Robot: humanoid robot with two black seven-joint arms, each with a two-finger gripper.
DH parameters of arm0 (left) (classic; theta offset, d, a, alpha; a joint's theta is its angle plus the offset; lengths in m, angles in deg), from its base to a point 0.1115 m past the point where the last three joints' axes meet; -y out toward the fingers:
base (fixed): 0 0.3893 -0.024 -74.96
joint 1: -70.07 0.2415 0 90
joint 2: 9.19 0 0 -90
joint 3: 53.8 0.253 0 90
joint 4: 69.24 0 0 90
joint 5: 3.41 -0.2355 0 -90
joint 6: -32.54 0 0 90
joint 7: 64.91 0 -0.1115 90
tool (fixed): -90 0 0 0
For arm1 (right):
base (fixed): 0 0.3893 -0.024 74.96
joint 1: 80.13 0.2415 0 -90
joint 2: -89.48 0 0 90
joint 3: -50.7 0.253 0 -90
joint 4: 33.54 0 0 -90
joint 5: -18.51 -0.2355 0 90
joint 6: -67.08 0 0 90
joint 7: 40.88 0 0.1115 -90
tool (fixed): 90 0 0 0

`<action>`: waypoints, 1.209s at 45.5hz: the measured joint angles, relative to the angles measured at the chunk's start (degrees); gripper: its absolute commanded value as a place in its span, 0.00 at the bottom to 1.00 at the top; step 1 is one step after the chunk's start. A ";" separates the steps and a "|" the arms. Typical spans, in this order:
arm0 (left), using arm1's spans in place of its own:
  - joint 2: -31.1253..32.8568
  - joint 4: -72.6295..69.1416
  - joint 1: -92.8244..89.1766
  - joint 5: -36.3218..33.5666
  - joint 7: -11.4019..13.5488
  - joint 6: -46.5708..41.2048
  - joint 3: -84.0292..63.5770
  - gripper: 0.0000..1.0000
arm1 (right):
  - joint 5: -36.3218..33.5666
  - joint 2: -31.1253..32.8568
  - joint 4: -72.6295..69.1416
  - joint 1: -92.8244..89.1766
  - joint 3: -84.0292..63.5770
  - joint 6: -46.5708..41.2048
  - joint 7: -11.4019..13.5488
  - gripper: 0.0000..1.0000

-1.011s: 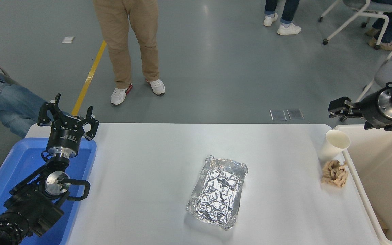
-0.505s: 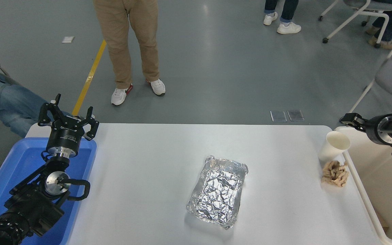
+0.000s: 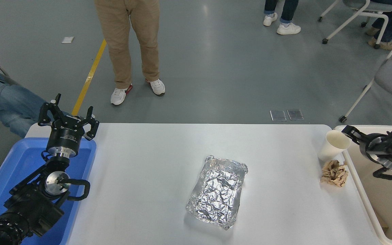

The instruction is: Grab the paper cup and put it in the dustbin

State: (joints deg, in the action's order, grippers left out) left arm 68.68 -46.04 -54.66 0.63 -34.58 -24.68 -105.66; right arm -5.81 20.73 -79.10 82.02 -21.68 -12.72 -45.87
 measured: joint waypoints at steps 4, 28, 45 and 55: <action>0.00 0.00 0.00 0.01 0.00 0.00 0.00 0.99 | 0.08 -0.34 0.31 -0.58 0.31 0.33 -0.07 0.75; 0.00 -0.01 0.00 0.00 0.00 0.00 0.00 0.99 | 0.34 -1.61 2.82 -4.12 3.00 1.07 -0.19 0.63; 0.00 -0.01 -0.01 0.00 0.00 0.00 0.01 0.99 | 0.48 -2.06 3.38 -5.41 4.08 1.12 -0.47 0.16; 0.00 -0.01 -0.01 0.00 0.00 0.00 0.01 0.99 | 0.79 -2.55 3.40 -5.67 4.20 1.12 -0.76 0.00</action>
State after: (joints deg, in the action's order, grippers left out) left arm 68.68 -46.04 -54.67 0.63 -34.59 -24.68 -105.65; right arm -5.02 18.18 -75.69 76.35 -17.48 -11.60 -46.63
